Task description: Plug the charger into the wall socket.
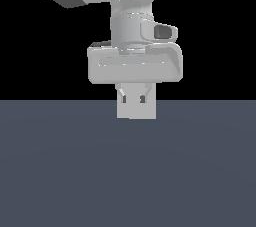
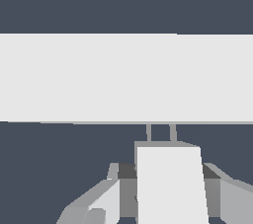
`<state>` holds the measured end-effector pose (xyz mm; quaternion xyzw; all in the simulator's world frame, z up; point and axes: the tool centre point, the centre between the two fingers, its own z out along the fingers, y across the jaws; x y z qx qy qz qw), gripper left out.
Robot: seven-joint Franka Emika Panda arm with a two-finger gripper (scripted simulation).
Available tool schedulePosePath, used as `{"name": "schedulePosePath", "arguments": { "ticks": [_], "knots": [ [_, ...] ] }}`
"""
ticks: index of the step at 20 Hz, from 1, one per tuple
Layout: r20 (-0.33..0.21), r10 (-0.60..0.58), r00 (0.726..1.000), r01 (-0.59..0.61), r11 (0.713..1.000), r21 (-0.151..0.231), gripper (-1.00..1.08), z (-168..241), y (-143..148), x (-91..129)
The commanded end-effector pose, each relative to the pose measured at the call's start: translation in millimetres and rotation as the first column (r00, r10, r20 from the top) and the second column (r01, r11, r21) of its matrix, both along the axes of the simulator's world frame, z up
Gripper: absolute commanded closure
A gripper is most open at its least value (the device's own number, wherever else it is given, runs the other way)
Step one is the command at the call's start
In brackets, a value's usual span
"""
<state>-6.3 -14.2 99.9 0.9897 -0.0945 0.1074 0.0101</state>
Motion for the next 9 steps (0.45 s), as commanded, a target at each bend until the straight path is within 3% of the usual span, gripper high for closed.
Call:
{"name": "schedulePosePath", "arguments": {
  "ticks": [1, 9],
  "knots": [
    [0.000, 0.000, 1.000, 0.000, 1.000, 0.000, 1.08, 0.1, -1.2, 6.8],
    [0.000, 0.000, 1.000, 0.000, 1.000, 0.000, 1.08, 0.2, -1.9, 11.6]
  ]
}}
